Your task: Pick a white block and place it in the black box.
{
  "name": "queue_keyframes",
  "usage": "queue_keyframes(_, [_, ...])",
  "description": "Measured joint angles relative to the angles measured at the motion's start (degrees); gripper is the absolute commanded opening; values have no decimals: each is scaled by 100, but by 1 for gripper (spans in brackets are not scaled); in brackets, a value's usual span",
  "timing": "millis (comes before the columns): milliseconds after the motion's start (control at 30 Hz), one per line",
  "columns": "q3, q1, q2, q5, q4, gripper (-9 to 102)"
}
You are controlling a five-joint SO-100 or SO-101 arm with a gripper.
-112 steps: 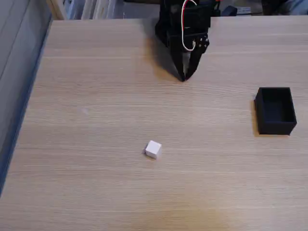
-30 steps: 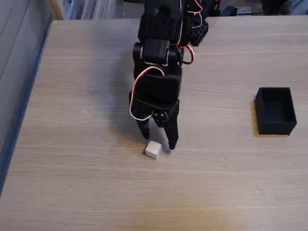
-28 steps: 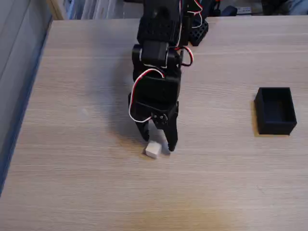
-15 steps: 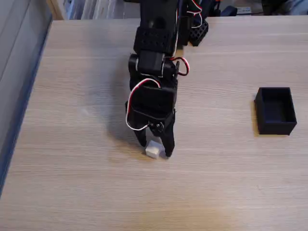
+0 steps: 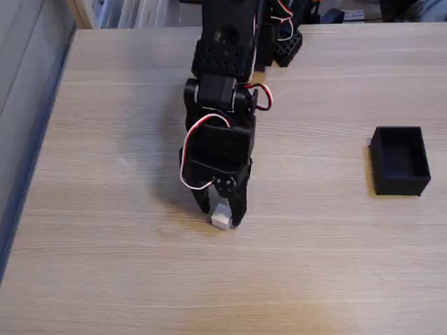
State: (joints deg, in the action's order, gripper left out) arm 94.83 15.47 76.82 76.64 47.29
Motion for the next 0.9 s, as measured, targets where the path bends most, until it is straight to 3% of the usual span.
queue_keyframes(300, [0,-79,0,53,0,0])
queue_keyframes(600, [0,-35,237,316,0,0])
queue_keyframes(900, [1283,-492,2364,1292,299,0])
